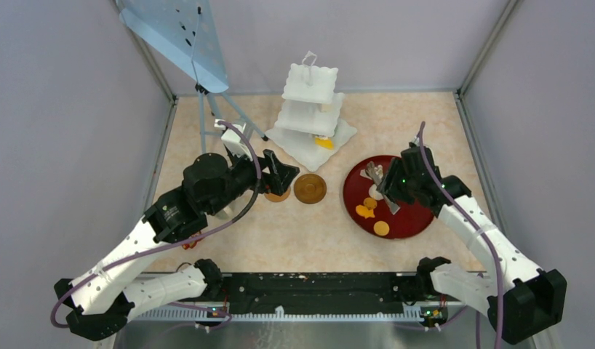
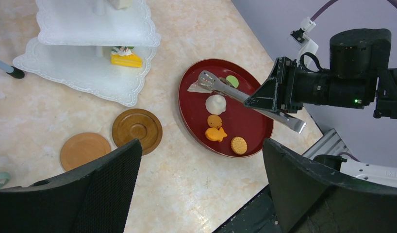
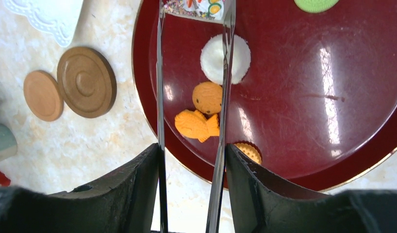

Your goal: Serve the afternoon tea

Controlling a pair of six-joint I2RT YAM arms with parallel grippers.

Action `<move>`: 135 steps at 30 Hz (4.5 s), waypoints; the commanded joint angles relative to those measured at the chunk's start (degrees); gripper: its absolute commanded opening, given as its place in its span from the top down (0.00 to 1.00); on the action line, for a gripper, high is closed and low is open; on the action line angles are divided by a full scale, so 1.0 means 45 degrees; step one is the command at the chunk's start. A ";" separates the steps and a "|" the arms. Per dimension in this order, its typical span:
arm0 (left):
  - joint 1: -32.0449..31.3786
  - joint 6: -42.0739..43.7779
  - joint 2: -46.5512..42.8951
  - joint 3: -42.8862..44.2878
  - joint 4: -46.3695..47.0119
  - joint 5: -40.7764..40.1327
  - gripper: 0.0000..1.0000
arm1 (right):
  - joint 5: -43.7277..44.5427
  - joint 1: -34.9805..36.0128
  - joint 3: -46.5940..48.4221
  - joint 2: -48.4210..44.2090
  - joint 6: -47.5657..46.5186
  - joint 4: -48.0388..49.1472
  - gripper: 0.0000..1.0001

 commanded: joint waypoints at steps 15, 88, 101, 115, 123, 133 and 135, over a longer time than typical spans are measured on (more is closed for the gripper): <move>0.0031 0.0041 0.0000 -0.0099 0.0540 -0.0150 0.01 | 0.1856 0.0979 0.2034 0.0460 -0.0576 -0.1408 0.51; 0.0031 -0.0033 0.0153 -0.0030 0.0388 -0.0056 0.01 | 0.4553 0.1943 0.1088 0.2018 -0.1923 -0.0476 0.59; 0.0031 -0.0004 0.0127 0.0134 0.0345 -0.0283 0.01 | 0.4560 0.2155 0.1676 0.1034 -0.3221 -0.0911 0.80; 0.0031 -0.0079 -0.0101 0.0418 0.0266 -0.0931 0.01 | -0.0144 0.2986 0.5487 0.1297 -0.4864 0.0833 0.82; 0.0031 -0.0098 -0.0348 0.0636 -0.0287 -0.1536 0.01 | 0.0422 0.4624 0.8003 0.4381 -0.5190 0.1759 0.82; 0.0031 0.0051 -0.0438 0.0816 -0.0547 -0.1897 0.01 | 0.2029 0.4902 1.0249 0.7486 -0.5138 0.2267 0.82; 0.0031 0.0094 -0.0450 0.0851 -0.0601 -0.1929 0.01 | 0.2254 0.4929 1.0570 0.7983 -0.5220 0.2356 0.81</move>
